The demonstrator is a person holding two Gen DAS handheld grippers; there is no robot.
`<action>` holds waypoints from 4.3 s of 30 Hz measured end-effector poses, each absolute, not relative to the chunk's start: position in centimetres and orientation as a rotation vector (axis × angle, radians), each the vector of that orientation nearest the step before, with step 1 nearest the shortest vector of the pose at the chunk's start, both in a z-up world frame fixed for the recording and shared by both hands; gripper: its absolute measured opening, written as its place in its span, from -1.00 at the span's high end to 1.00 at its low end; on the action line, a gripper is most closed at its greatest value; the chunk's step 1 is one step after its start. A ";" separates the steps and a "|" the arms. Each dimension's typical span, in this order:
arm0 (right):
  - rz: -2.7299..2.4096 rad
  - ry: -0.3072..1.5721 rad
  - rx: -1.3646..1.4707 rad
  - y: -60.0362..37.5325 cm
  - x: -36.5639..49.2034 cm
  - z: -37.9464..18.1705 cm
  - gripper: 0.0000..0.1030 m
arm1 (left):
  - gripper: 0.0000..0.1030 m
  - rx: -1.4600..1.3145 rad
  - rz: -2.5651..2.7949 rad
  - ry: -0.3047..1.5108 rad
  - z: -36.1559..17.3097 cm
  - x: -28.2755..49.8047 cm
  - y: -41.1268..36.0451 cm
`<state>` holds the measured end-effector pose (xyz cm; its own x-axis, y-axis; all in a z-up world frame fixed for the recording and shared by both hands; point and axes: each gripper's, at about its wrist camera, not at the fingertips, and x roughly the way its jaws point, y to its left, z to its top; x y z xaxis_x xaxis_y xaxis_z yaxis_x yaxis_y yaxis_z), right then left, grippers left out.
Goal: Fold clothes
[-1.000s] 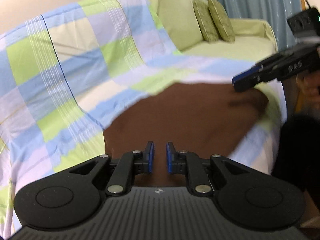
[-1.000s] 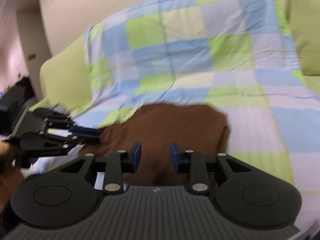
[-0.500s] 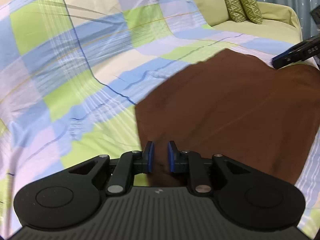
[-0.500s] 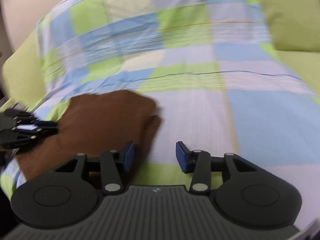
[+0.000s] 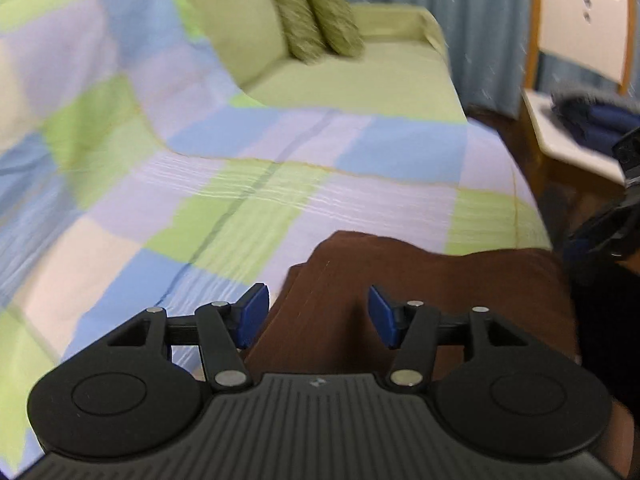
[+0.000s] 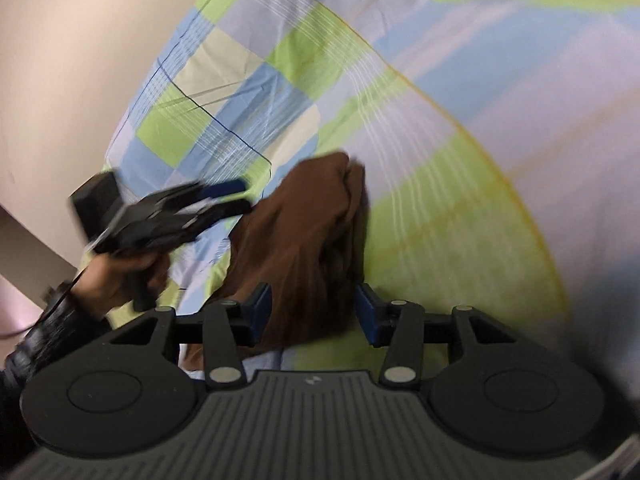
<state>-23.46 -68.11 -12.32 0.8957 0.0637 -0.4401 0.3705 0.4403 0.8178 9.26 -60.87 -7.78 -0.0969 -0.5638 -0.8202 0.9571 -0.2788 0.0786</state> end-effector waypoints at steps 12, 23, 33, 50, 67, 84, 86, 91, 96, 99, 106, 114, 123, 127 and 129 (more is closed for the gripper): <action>-0.104 0.381 1.252 -67.7 -21.3 -15.0 -0.05 | -0.32 1.051 -1.804 0.865 -10.7 11.6 -65.3; -0.144 0.319 1.320 -67.5 -21.3 -16.0 0.03 | 0.17 0.995 -1.868 0.940 -10.3 11.6 -64.6; -0.185 0.335 1.252 -69.7 -21.6 -12.3 0.66 | 0.24 0.781 -1.832 0.775 -4.0 10.4 -63.2; -0.267 0.566 -0.095 -62.2 -18.5 8.4 0.67 | 0.19 0.219 -1.880 0.567 -1.2 12.2 -54.9; 0.436 0.828 -0.149 -43.6 -3.6 -2.8 0.36 | -0.11 0.055 -1.331 0.814 -7.1 19.8 -27.5; -0.001 0.639 0.143 -58.7 -13.6 -1.1 0.03 | -0.36 -0.114 -1.255 1.098 -11.1 14.0 -31.8; -0.027 0.641 0.221 -61.3 -14.1 -1.7 -0.11 | -0.35 -0.150 -1.239 1.116 -11.3 14.5 -32.7; 0.005 0.658 0.471 -67.2 -13.3 -5.4 -0.20 | 0.44 -0.211 -1.298 1.144 -11.9 14.9 -34.4; 0.107 0.662 0.624 -70.8 -9.3 -8.8 -0.20 | 0.58 -0.139 -1.370 1.018 -10.7 13.8 -34.2; 0.172 0.692 0.639 -71.7 -6.5 -10.3 -0.20 | 0.58 -0.052 -1.400 0.955 -9.9 13.0 -33.8; 0.239 0.798 0.615 -71.2 -1.8 -11.7 0.90 | 0.61 0.087 -1.483 0.797 -7.5 12.0 -34.3; -0.006 0.510 0.463 -71.2 -7.3 -5.4 0.92 | 0.31 0.039 -1.462 0.817 -8.8 16.5 -37.5; -0.235 0.645 0.638 -76.0 -5.1 -13.3 0.78 | 0.14 -0.023 -1.269 0.956 -12.2 20.5 -37.2; -0.128 0.616 0.592 -74.1 -5.2 -11.6 0.57 | 0.08 -0.027 -1.206 0.890 -10.4 20.3 -35.0; -0.059 0.615 0.566 -72.7 -5.0 -10.7 0.43 | 0.08 -0.037 -1.216 0.863 -9.4 20.0 -35.2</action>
